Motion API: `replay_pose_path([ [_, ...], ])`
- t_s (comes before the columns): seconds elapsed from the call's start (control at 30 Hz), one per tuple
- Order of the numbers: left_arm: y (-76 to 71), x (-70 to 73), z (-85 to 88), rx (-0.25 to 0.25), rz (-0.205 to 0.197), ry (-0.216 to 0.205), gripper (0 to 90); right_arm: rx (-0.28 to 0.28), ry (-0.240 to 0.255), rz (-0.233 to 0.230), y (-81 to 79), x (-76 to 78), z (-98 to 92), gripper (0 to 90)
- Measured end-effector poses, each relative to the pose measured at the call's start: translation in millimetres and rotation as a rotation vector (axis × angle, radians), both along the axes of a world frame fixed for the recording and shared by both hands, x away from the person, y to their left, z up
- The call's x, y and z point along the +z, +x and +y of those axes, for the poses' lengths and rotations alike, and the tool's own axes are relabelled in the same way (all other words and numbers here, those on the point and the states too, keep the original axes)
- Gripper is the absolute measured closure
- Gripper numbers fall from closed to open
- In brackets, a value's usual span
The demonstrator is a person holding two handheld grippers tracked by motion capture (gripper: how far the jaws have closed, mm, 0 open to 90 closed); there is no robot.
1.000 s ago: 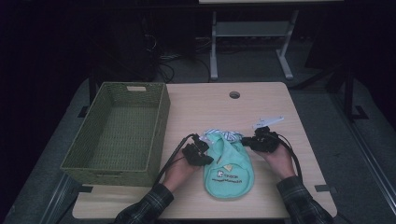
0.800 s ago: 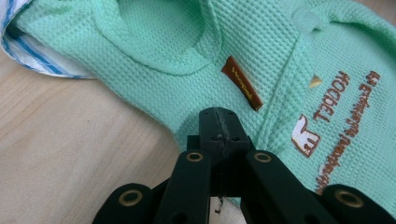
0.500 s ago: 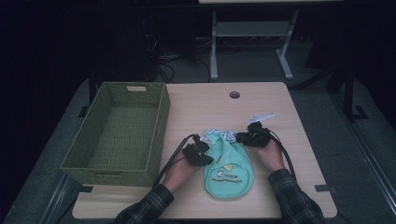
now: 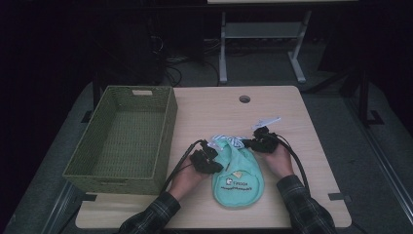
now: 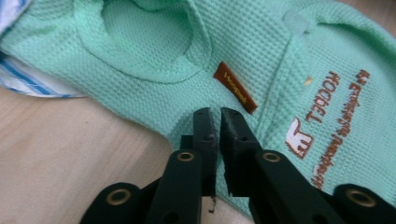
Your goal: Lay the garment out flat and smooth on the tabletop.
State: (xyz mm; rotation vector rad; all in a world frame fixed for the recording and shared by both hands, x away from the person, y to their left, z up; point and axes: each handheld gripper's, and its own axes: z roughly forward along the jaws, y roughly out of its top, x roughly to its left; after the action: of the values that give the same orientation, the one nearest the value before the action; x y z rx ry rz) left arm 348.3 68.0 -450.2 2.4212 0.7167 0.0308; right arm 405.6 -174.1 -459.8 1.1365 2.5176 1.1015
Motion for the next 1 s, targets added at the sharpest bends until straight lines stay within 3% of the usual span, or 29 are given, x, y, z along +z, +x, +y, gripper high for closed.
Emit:
replay_pose_path([
  [0.27,-7.5,17.3,0.6,-0.005,-0.032,-0.070,69.5,-0.004,0.008,-0.008,-1.2,3.3,-3.8,89.8],
  [0.47,-16.4,10.4,-7.9,-0.068,-0.018,-0.031,61.5,-0.005,0.009,-0.001,-0.2,1.0,-3.5,89.8],
  [0.5,-17.9,8.1,-10.4,-0.074,-0.010,-0.016,62.2,-0.004,0.006,-0.001,-0.3,1.3,-3.3,89.8],
  [0.57,-19.3,6.8,-11.6,-0.096,-0.027,0.021,76.3,-0.006,0.005,-0.002,-0.5,1.6,-3.2,89.9],
  [0.63,-20.4,7.1,-11.7,-0.089,-0.019,0.019,87.8,-0.007,0.001,-0.005,-0.4,2.0,-4.0,89.8],
  [0.8,-22.6,14.6,-3.2,-0.076,-0.033,0.027,89.7,-0.020,-0.012,-0.026,0.0,3.9,-9.1,89.8],
  [1.0,-26.2,14.4,13.6,-0.055,-0.019,0.034,89.8,-0.060,-0.044,-0.039,2.5,3.4,-18.3,89.9],
])
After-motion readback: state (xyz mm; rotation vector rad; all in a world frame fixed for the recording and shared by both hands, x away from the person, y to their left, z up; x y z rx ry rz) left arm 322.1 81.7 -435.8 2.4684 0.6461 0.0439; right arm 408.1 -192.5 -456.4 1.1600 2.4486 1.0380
